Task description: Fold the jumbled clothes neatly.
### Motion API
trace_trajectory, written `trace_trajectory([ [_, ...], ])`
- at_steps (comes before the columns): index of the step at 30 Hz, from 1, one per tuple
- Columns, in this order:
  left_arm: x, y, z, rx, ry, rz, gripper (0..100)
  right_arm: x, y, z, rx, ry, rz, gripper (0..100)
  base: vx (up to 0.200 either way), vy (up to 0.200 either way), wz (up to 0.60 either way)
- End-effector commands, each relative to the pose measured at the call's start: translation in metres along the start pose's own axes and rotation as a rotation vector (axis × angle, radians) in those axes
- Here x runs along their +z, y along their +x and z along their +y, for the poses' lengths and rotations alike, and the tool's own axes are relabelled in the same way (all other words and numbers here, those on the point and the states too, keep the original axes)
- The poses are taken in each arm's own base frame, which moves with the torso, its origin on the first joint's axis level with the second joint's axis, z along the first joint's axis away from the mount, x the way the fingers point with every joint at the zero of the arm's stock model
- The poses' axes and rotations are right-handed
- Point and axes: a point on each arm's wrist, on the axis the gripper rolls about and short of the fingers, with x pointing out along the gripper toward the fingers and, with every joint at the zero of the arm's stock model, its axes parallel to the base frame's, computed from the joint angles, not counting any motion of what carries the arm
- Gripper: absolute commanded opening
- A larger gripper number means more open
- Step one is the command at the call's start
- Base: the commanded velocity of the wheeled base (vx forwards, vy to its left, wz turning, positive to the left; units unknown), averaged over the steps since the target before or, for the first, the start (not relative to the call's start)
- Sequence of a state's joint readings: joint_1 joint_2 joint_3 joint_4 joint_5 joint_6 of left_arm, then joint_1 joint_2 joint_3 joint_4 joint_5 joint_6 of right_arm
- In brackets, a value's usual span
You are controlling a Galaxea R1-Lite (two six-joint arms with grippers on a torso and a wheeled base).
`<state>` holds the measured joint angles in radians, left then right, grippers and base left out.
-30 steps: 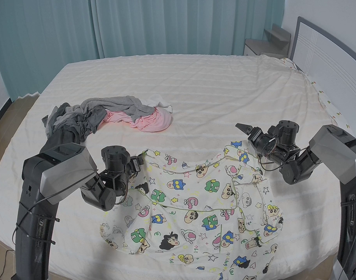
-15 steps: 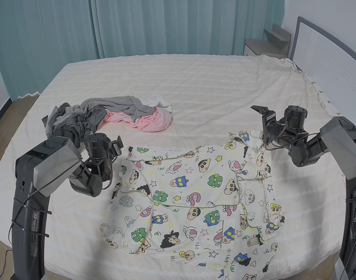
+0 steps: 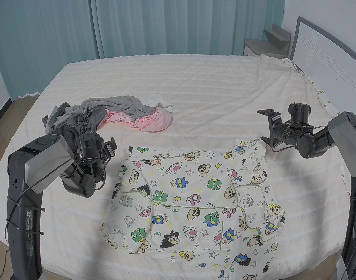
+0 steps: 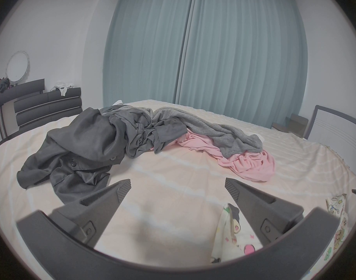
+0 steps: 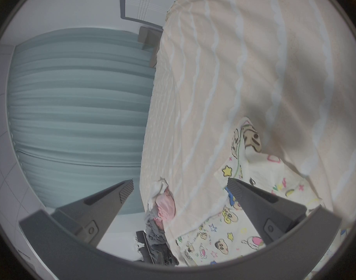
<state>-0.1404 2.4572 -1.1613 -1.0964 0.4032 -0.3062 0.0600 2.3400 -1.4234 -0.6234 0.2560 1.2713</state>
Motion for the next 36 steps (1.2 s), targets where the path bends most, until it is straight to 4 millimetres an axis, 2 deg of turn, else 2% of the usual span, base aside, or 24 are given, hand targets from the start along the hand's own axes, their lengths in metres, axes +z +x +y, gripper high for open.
trace_trajectory([
  [1, 0.018, -0.046, 0.009, -0.052, 0.021, 0.074, 100, -0.014, -0.056, -0.001, -0.055, -0.24, 0.048, 100, 0.0, 0.0, 0.0],
  [2, 0.021, -0.059, 0.011, -0.098, 0.027, 0.106, 100, -0.018, -0.067, -0.005, -0.069, -0.289, 0.057, 100, 0.0, 0.0, 0.0],
  [3, 0.021, -0.06, 0.011, -0.105, 0.027, 0.11, 100, -0.018, -0.069, -0.006, -0.069, -0.296, 0.057, 100, 0.0, 0.0, 0.0],
  [4, 0.023, -0.079, 0.012, -0.181, 0.035, 0.163, 100, -0.025, -0.084, -0.008, -0.073, -0.336, 0.066, 100, 0.0, 0.0, 0.0],
  [6, 0.019, -0.103, 0.011, -0.268, 0.052, 0.258, 100, -0.032, -0.104, -0.007, -0.061, -0.356, 0.064, 100, 0.0, 0.0, 0.0],
  [8, 0.009, -0.129, 0.006, -0.349, 0.078, 0.382, 100, -0.04, -0.126, -0.004, -0.035, -0.366, 0.056, 100, 0.0, 0.0, 0.0],
  [9, 0.007, -0.135, 0.004, -0.362, 0.084, 0.409, 100, -0.042, -0.131, -0.003, -0.03, -0.368, 0.057, 100, 0.0, 0.0, 0.0],
  [10, -0.001, -0.148, -0.001, -0.392, 0.099, 0.473, 100, -0.048, -0.144, -0.002, -0.014, -0.374, 0.059, 100, 0.0, 0.0, 0.0],
  [11, -0.001, -0.148, -0.001, -0.392, 0.099, 0.473, 100, -0.048, -0.144, -0.002, -0.014, -0.374, 0.059, 100, 0.0, 0.0, 0.0],
  [12, -0.015, -0.164, -0.013, -0.424, 0.101, 0.552, 100, -0.056, -0.163, -0.003, 0.003, -0.38, 0.058, 100, 0.0, 0.0, 0.0],
  [14, -0.024, -0.176, -0.022, -0.43, 0.056, 0.609, 100, -0.061, -0.179, -0.005, 0.012, -0.377, 0.057, 100, 0.0, 0.0, 0.0],
  [15, -0.024, -0.176, -0.023, -0.43, 0.051, 0.613, 100, -0.062, -0.18, -0.005, 0.013, -0.376, 0.056, 100, 0.0, 0.0, 0.0],
  [17, -0.038, -0.196, -0.031, -0.406, -0.005, 0.73, 100, -0.068, -0.197, -0.012, 0.016, -0.363, 0.053, 100, 0.0, 0.0, 0.0],
  [19, -0.042, -0.201, -0.03, -0.391, -0.014, 0.764, 100, -0.069, -0.2, -0.014, 0.017, -0.355, 0.051, 100, 0.0, 0.0, 0.0],
  [20, -0.047, -0.212, -0.028, -0.361, -0.031, 0.815, 100, -0.07, -0.207, -0.018, 0.024, -0.337, 0.039, 100, 0.0, 0.0, 0.0],
  [22, -0.049, -0.22, -0.025, -0.329, -0.066, 0.838, 100, -0.071, -0.211, -0.021, 0.032, -0.325, 0.031, 100, 0.0, 0.0, 0.0],
  [27, -0.044, -0.228, -0.017, -0.275, -0.142, 0.837, 100, -0.074, -0.215, -0.026, 0.044, -0.327, 0.026, 100, 0.0, 0.0, 0.0],
  [28, -0.034, -0.236, -0.01, -0.262, -0.192, 0.828, 100, -0.075, -0.218, -0.028, 0.055, -0.33, 0.022, 100, 0.0, 0.0, 0.0],
  [29, -0.034, -0.236, -0.01, -0.262, -0.192, 0.828, 100, -0.075, -0.218, -0.028, 0.055, -0.33, 0.022, 100, 0.0, 0.0, 0.0],
  [30, -0.03, -0.244, -0.005, -0.26, -0.209, 0.83, 100, -0.076, -0.22, -0.029, 0.06, -0.332, 0.021, 100, 0.0, 0.0, 0.0],
  [36, -0.033, -0.255, 0.001, -0.227, -0.24, 0.858, 100, -0.078, -0.221, -0.034, 0.047, -0.328, 0.026, 100, 0.0, 0.0, 0.0],
])
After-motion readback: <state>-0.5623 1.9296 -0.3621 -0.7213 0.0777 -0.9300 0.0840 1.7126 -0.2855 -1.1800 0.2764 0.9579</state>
